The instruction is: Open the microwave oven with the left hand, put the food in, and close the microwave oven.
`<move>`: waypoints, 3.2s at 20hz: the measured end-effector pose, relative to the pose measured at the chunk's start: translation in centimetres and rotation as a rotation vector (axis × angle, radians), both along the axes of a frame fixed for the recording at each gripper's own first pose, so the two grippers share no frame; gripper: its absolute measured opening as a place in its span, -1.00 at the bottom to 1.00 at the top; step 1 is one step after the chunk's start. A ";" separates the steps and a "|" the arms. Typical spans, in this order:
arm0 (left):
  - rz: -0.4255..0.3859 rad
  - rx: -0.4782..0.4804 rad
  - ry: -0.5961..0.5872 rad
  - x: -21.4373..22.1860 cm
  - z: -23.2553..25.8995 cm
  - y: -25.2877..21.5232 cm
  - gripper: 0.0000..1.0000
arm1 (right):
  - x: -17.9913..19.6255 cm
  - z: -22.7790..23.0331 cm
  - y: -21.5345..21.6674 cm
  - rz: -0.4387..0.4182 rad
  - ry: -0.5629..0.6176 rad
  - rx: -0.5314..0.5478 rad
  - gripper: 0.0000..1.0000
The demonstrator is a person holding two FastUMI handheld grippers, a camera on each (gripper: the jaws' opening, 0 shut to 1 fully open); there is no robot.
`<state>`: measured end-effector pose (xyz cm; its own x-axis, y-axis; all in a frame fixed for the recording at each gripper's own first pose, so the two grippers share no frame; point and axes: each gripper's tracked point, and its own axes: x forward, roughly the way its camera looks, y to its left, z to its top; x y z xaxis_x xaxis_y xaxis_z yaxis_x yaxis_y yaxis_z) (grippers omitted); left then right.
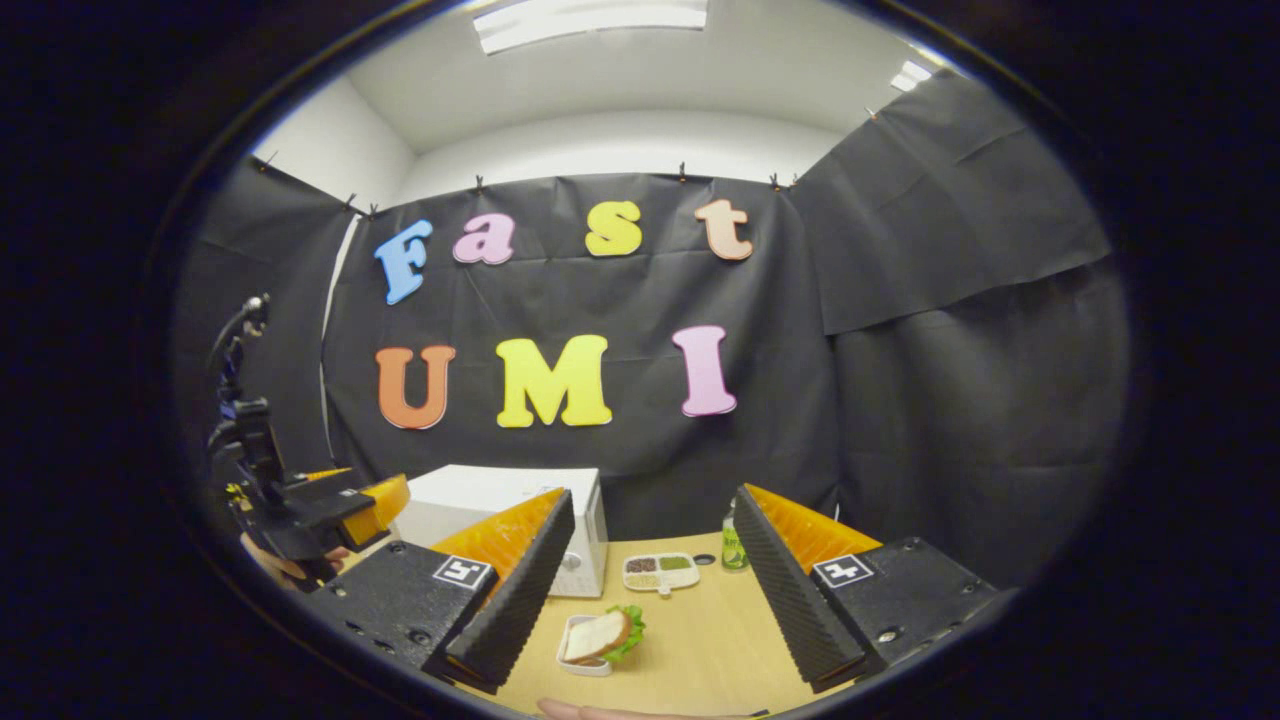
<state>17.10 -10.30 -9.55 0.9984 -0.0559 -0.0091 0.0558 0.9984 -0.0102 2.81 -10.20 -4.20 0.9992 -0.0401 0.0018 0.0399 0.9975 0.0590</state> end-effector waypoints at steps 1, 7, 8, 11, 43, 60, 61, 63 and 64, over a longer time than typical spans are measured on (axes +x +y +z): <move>-0.003 -0.001 0.006 1.9 -1.4 -0.9 0.90 | 0.2 0.1 -1.0 -0.012 -0.011 -0.001 0.86; -0.062 -0.026 0.153 10.3 -11.6 -5.7 0.66 | 1.2 -2.6 -5.6 -0.061 -0.007 0.001 1.00; -0.064 -0.033 0.179 11.3 -13.1 -5.9 0.89 | 1.5 -3.3 -6.2 -0.064 0.005 -0.001 0.86; -0.069 -0.032 0.242 14.0 -16.8 -7.2 0.87 | 2.3 -5.3 -8.3 -0.084 0.041 -0.006 1.00; -0.120 0.063 0.245 8.5 -21.7 -4.6 -0.84 | 4.0 -9.2 -2.9 0.058 0.125 0.007 0.86; -0.243 0.097 0.159 -7.1 -20.4 9.3 -0.73 | -3.9 -6.3 4.4 0.142 0.120 -0.042 0.86; -0.235 0.099 0.155 -7.6 -20.3 10.3 -0.74 | -3.9 -6.5 4.7 0.146 0.126 -0.037 0.86; -0.215 0.106 0.143 -8.6 -20.1 12.5 -0.73 | -3.9 -6.8 5.2 0.149 0.135 -0.025 1.00; -0.203 0.119 0.141 -9.2 -20.2 13.7 -0.72 | -3.9 -7.1 5.6 0.152 0.144 -0.025 1.00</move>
